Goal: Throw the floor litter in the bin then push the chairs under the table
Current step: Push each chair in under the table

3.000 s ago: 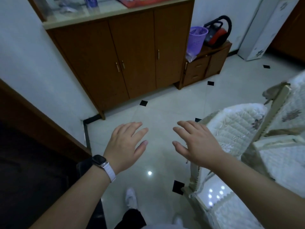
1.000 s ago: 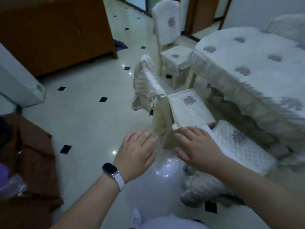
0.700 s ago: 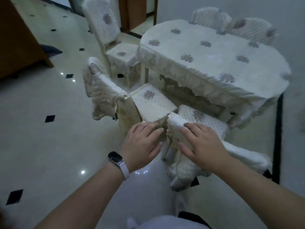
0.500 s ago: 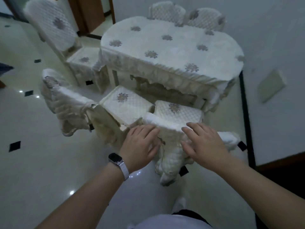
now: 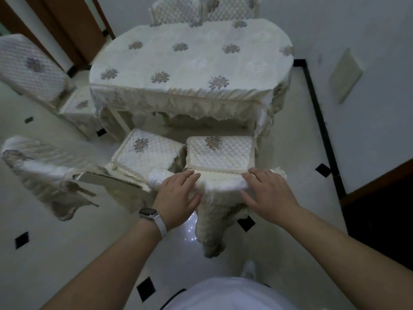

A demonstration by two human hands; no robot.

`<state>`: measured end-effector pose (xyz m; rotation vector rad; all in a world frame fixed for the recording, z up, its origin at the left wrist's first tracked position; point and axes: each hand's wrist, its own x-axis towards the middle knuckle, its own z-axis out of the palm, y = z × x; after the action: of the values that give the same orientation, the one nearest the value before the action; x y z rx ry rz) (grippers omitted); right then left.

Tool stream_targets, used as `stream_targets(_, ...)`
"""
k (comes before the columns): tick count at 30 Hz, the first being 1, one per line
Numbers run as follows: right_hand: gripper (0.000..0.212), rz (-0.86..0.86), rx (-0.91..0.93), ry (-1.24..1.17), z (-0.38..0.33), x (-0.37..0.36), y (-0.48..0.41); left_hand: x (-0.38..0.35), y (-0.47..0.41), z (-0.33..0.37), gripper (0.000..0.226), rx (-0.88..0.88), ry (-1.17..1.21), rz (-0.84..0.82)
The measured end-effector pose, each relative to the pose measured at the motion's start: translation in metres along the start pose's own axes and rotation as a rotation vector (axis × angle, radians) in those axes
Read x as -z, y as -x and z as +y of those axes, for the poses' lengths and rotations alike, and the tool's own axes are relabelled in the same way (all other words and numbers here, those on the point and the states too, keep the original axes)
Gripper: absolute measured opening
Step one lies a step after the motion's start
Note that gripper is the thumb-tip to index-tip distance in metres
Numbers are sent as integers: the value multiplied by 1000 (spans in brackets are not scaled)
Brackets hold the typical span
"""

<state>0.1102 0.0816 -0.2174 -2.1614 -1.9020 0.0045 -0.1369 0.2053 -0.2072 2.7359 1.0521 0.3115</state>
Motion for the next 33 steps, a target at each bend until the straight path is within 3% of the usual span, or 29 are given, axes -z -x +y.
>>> stream_targets(9,59,-97,74,-111,29,-26,-7,-33,-7,0,48,52,-34,14)
stream_targets(14,55,-58,109,-127,30,-42,-20,-44,-2,-21,51,139,-38,83)
stream_targets(22,44,25,205,-132,43,-49,-38,-53,-23,-34,38,-66,-18,208)
stream_targets(25,40,86,169,-144,44,-42,-51,-52,-41,-44,37,-97,20,256)
stream_targets(28,43,98,119,-152,46,-31,-76,-44,-72,-55,52,-118,51,290)
stream_targets(33,44,89,52,-145,48,-10,-127,-27,-127,-73,42,-116,97,328)
